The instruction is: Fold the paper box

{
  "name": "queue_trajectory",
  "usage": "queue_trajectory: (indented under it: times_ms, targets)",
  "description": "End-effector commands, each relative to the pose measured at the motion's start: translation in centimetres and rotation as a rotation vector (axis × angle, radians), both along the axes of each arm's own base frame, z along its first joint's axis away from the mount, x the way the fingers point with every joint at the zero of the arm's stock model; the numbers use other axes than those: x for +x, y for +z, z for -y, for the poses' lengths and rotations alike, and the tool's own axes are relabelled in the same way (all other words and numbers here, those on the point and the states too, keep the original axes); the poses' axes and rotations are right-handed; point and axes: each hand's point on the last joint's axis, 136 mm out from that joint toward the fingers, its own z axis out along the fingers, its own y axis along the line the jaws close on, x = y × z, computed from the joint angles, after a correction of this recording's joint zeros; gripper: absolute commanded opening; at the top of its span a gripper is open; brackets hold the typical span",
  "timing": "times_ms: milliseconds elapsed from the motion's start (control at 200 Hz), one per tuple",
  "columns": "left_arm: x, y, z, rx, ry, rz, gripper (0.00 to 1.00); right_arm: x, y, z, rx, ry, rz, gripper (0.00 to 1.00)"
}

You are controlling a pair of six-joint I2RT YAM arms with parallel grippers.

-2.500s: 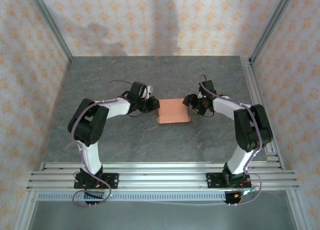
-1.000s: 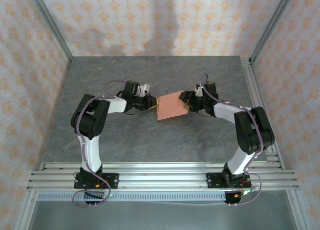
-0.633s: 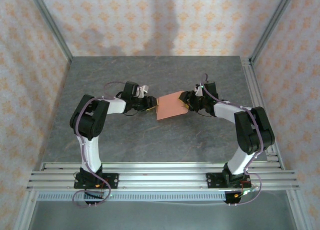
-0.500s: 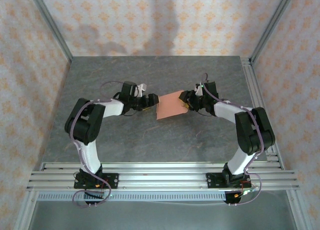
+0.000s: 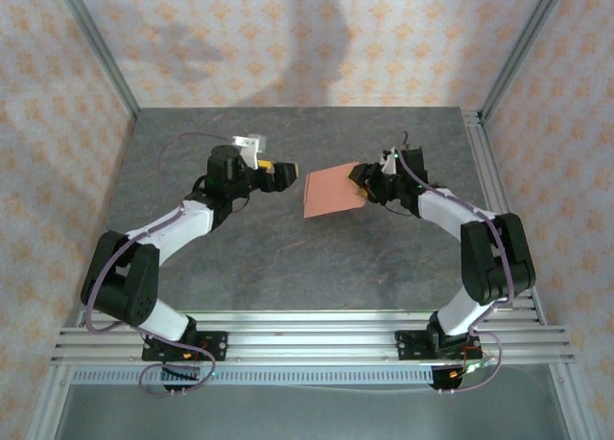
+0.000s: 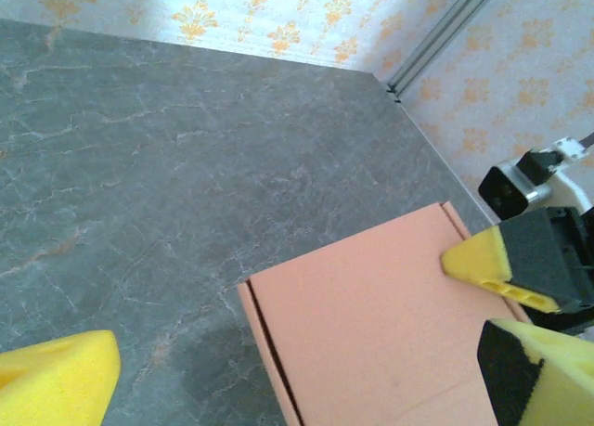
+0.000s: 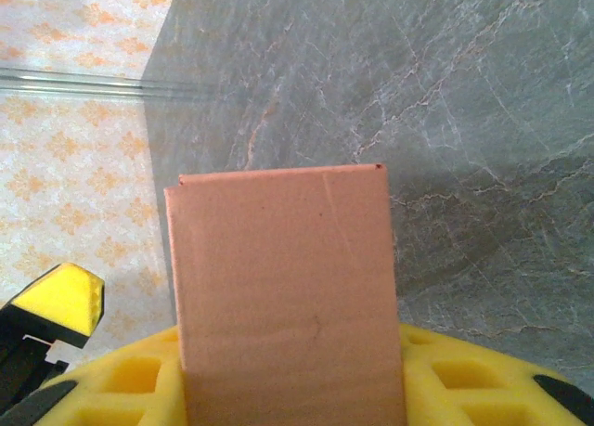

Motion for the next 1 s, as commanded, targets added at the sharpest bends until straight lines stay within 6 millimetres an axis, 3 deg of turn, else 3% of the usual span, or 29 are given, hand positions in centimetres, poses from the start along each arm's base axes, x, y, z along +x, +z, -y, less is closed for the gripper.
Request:
queue_trajectory:
  times_ms: [0,185,320,460,641,996]
  targets:
    - [-0.3,2.1,0.6,0.122,-0.051,0.094,0.99,0.3,3.7,0.5,0.026,0.005,0.076,0.44]
    - [-2.3,3.1,2.1,0.321,-0.085,0.289,1.00,0.1,5.0,1.7,0.041,-0.014,0.082,0.44]
    - [-4.7,3.2,4.6,0.540,-0.130,0.574,1.00,0.2,6.3,2.4,0.100,-0.035,0.088,0.43]
    - [-4.7,2.8,5.3,0.681,-0.100,0.680,1.00,0.0,7.8,3.1,0.155,-0.037,0.112,0.43]
    - [-6.0,2.0,7.6,0.911,-0.141,0.901,1.00,-0.6,9.1,3.3,0.235,-0.036,0.100,0.42]
    - [-6.2,1.3,8.8,0.990,-0.178,1.044,1.00,-1.9,9.6,2.2,0.395,0.006,-0.015,0.39]
